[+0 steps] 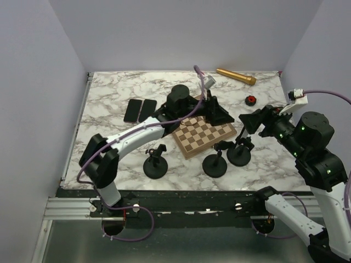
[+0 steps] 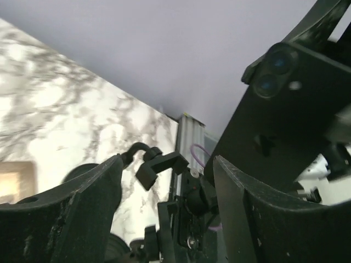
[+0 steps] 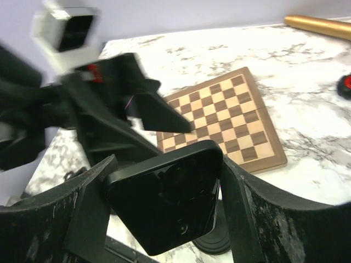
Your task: Remove the phone from the phone stand
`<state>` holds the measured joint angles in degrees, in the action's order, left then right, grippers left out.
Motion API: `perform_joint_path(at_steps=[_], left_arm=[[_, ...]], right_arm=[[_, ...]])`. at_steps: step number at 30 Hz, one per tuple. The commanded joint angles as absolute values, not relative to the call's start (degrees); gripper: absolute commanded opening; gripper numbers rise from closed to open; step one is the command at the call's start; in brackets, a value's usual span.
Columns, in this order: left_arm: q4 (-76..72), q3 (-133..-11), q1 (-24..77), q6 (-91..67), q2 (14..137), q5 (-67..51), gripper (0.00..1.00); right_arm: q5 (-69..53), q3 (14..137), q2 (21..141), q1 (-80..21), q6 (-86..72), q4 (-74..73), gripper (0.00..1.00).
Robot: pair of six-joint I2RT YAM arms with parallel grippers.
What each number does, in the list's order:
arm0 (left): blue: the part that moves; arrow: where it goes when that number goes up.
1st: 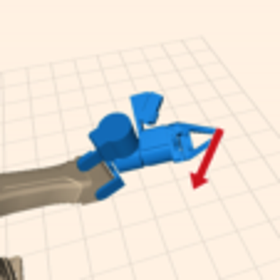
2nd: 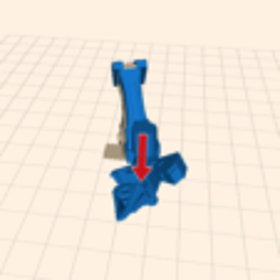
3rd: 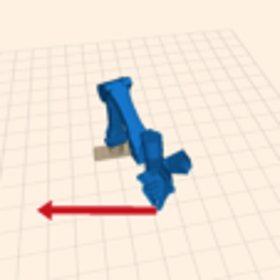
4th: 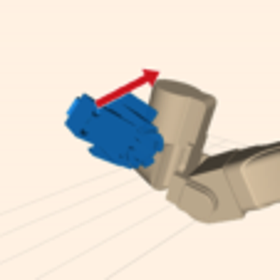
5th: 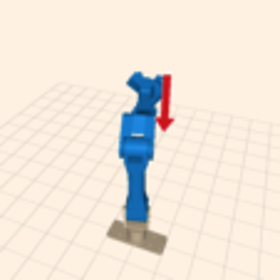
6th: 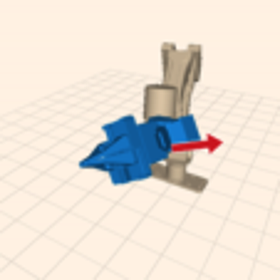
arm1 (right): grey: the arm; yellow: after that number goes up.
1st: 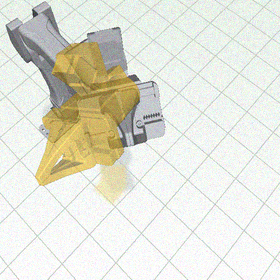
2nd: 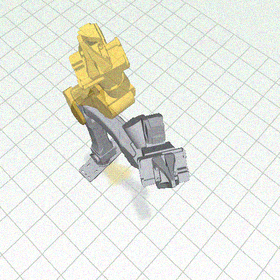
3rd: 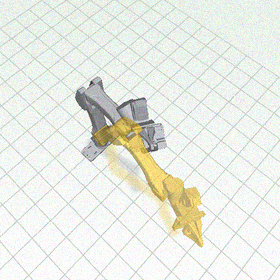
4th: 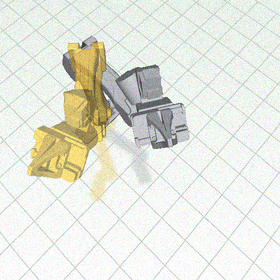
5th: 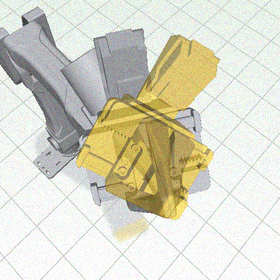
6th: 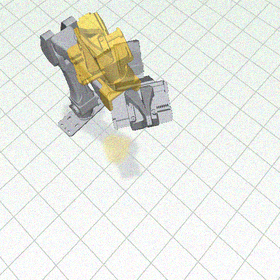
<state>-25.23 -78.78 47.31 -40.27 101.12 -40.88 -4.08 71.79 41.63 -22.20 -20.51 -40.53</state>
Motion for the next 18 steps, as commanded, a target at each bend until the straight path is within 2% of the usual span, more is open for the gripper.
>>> perform_joint_path(at_steps=[1, 4, 9, 13, 18], left_arm=[[-13.8, -73.1, 43.4, -37.3, 87.8, -27.6, 0.76], [-5.7, -70.2, 43.1, -32.5, 80.5, -19.0, 0.83], [-1.2, -65.5, 43.3, -28.6, 70.8, -15.8, 0.87], [1.7, -66.1, 46.9, -25.2, 68.6, -15.4, 0.84], [6.2, -71.4, 54.2, -20.3, 71.8, -5.3, 0.76]], right_arm=[[6.6, 73.5, 43.1, -22.4, -27.0, -37.5, 0.01], [9.0, 72.9, 44.9, -22.3, -30.2, -35.6, 0.01], [11.7, 71.9, 48.4, -22.4, -35.5, -33.1, 0.01], [10.8, 71.6, 50.6, -22.4, -39.5, -31.7, 0.00], [6.6, 71.2, 51.6, -22.4, -42.0, -30.3, 0.01]])
